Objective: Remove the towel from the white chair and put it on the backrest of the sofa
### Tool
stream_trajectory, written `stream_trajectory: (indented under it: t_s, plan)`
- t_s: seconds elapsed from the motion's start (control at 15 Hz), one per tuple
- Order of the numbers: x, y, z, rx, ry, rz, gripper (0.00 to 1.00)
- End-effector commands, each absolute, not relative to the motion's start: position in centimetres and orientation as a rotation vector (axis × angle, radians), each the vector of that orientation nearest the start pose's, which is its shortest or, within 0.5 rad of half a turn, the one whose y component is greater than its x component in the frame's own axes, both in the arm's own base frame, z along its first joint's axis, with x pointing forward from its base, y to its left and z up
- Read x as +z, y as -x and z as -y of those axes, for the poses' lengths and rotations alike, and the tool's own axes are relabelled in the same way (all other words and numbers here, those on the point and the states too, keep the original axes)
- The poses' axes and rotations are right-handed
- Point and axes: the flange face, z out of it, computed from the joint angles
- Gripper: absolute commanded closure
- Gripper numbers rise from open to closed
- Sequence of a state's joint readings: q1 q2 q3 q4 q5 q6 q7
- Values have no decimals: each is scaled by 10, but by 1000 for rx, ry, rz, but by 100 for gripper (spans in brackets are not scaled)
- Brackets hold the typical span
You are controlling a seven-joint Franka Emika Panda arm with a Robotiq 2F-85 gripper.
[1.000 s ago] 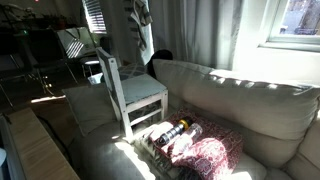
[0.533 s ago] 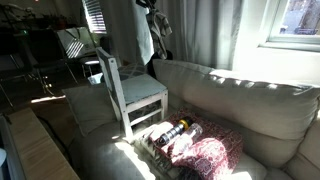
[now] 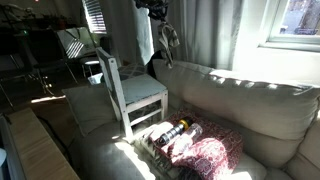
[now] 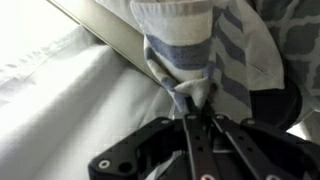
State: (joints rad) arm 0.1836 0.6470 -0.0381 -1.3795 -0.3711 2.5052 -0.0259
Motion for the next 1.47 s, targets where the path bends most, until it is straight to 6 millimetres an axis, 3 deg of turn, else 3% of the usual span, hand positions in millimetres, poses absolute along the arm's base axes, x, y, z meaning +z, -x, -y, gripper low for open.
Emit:
stream_trajectory:
  t_s: [0.0,0.53,1.07,1.13,1.2,1.4]
  plan:
    - [368,-787,-125,-838,3294,539,98]
    - [333,-819,-117,-937,3308,255,98]
    - [284,-827,-110,-906,3336,111,98]
    - [280,-827,-110,-884,3348,115,91]
    - [276,-827,-110,-879,3364,115,67]
    - [272,-827,-110,-845,3382,89,57]
